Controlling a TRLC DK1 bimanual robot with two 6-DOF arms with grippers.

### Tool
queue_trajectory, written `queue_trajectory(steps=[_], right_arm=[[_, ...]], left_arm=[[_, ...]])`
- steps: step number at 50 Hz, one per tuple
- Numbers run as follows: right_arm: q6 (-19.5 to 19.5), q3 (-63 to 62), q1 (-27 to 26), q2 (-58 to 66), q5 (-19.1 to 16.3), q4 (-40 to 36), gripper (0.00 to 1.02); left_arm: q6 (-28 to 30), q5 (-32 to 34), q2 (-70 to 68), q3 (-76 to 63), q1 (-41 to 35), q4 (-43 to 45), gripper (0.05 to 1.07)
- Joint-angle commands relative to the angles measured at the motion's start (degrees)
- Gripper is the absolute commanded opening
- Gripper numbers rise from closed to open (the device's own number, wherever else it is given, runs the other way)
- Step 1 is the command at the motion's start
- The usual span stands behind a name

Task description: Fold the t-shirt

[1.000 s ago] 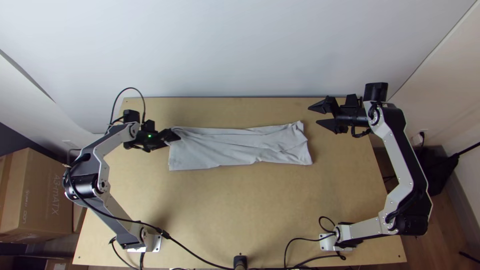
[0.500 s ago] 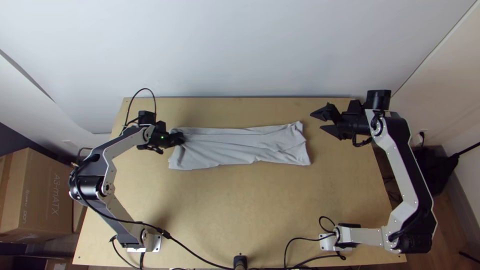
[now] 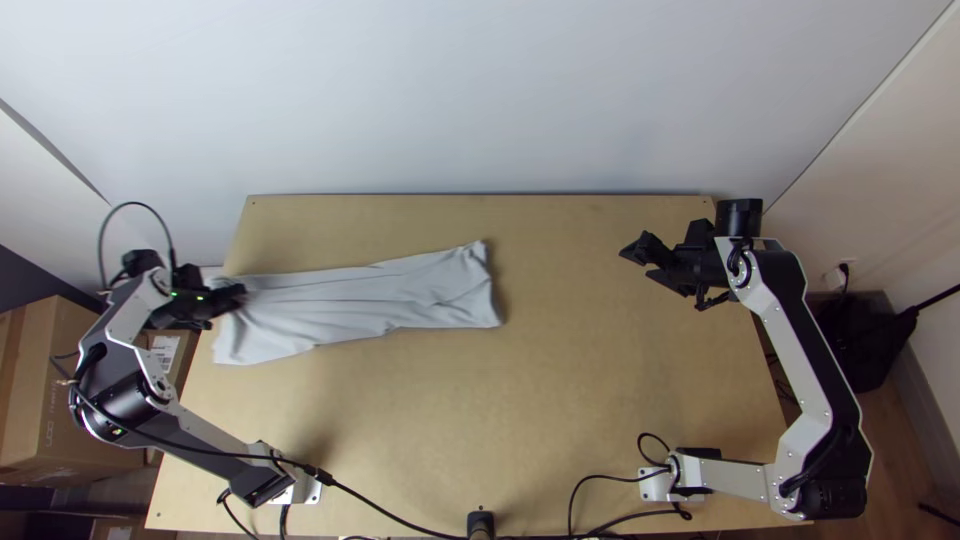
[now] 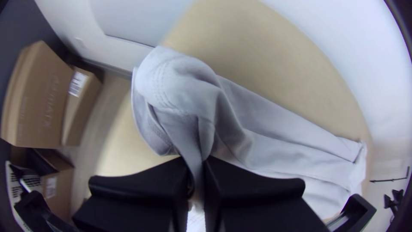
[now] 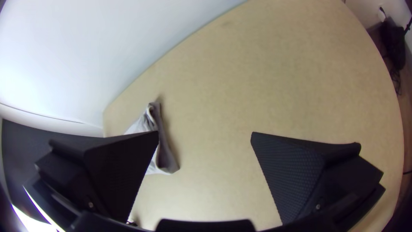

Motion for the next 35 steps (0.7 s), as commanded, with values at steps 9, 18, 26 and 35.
queue_trajectory(steps=[9, 18, 26, 35], right_arm=[[-0.56, -1.41, 1.26, -3.39, 0.91, 0.30, 0.99], [-0.39, -1.14, 1.61, -4.36, 1.35, 0.21, 0.99], [-0.48, -1.94, 1.35, -6.29, 1.53, -0.41, 0.99], [-0.74, -3.43, 0.73, -8.76, 1.61, -1.02, 0.99]], left_arm=[[7.48, -19.16, -9.63, 8.80, -3.50, -5.82, 0.08], [6.51, -31.29, -15.17, 9.95, -15.02, -12.15, 0.08], [-1.31, -36.65, -13.85, 15.84, -27.32, -23.75, 0.08], [-8.25, -37.53, -9.63, 22.08, -39.89, -30.08, 0.08]])
